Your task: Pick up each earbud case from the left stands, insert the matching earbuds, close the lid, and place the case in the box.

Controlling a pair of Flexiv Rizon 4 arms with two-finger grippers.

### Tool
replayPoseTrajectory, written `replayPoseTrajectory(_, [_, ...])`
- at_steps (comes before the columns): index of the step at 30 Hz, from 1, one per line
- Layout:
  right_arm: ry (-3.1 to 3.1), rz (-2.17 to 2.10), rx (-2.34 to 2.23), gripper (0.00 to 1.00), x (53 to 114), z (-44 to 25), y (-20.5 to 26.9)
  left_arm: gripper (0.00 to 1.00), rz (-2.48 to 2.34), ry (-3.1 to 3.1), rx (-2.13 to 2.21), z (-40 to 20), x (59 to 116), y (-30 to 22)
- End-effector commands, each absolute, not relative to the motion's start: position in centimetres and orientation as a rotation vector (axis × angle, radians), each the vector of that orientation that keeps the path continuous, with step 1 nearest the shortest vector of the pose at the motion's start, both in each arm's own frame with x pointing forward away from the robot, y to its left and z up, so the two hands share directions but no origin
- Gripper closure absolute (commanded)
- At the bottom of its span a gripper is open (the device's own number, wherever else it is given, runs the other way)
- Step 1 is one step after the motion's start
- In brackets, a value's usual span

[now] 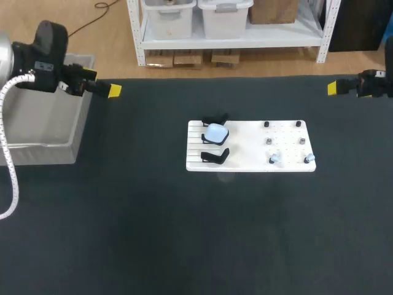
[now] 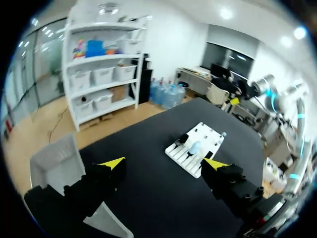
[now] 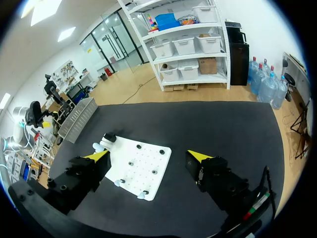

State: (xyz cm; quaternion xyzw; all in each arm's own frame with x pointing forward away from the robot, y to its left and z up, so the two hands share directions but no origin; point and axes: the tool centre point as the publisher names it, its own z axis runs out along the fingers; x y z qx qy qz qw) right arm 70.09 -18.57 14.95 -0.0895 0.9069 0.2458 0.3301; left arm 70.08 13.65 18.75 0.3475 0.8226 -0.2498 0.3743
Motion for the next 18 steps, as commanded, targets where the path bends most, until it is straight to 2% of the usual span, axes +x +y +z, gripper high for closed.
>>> replayPoseTrajectory(1, [2.372,0.643,-0.234,0.00,70.1,15.0,-18.6,0.00,-0.712,2.017,1.103,19.2,70.7,12.8])
replayPoseTrajectory(18, [2.372,0.643,-0.234,0.00,70.1,15.0,-18.6,0.00,-0.743,1.778,1.560,17.0,71.6,7.2])
